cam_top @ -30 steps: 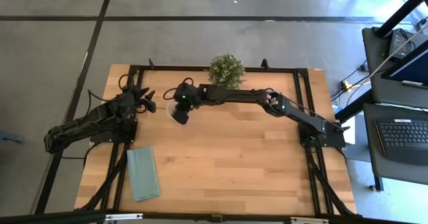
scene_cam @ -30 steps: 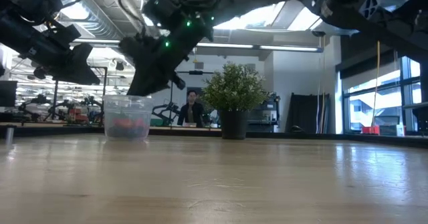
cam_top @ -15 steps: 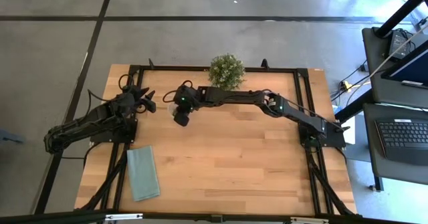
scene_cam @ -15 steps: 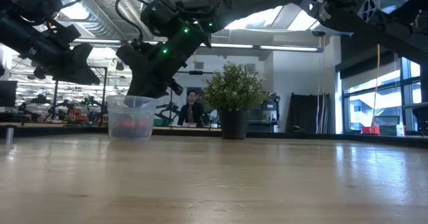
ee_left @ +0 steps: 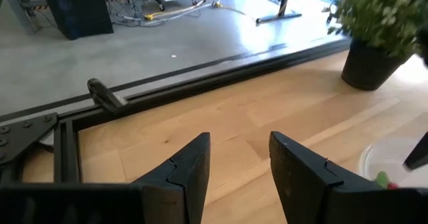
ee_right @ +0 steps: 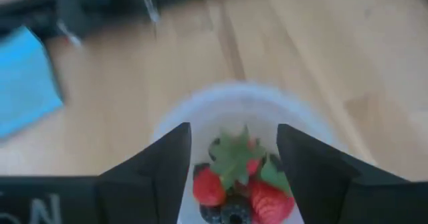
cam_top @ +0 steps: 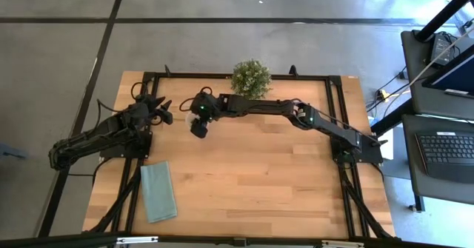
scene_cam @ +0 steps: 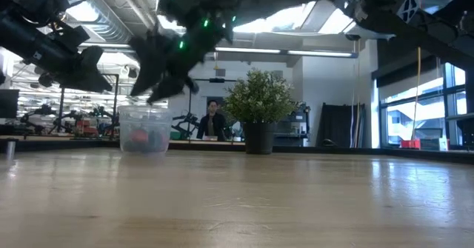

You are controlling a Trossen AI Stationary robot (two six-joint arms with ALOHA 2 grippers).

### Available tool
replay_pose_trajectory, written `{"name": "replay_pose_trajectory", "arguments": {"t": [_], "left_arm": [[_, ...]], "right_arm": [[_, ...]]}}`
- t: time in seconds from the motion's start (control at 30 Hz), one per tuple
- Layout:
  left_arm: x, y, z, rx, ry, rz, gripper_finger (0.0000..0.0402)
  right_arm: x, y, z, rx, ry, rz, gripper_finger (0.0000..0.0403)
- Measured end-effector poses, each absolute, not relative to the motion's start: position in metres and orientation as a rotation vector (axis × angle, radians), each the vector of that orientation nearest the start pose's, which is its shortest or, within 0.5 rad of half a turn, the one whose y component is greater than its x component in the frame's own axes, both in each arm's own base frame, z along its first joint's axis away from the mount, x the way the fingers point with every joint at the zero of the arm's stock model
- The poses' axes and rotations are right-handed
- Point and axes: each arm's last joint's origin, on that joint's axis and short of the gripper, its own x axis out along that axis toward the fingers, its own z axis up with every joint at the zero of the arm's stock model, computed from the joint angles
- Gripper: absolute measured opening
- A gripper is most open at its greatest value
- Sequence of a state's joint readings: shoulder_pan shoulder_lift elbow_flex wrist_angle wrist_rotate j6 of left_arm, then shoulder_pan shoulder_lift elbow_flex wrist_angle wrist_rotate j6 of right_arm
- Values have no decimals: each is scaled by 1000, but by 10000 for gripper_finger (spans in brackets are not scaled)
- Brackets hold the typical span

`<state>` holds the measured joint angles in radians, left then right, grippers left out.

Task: Pick and placing Produce into tupperware
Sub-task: Return to Home Position

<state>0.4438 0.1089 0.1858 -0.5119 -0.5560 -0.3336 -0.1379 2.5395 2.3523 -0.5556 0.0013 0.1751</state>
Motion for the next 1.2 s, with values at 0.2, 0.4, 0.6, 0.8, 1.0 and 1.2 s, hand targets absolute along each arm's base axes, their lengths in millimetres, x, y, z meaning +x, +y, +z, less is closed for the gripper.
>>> {"name": "replay_pose_trajectory", "arguments": {"t": [0.2,0.4,0.6,0.8,1.0,1.2], "left_arm": [[70,50,181,-280,177,1037,145],[72,51,189,-247,101,1017,145],[76,50,196,-169,84,893,145],[78,49,206,-164,-20,835,145],[78,49,213,-161,-89,831,145],[78,49,214,-161,-100,830,145]], "right_arm": [[542,-75,269,182,562,-182,229],[508,-74,334,76,518,-226,229],[465,-76,397,-8,463,-283,229],[404,-73,460,-27,402,-301,229],[332,-60,515,-84,335,-447,229],[269,-43,535,-117,328,-510,229]]}}
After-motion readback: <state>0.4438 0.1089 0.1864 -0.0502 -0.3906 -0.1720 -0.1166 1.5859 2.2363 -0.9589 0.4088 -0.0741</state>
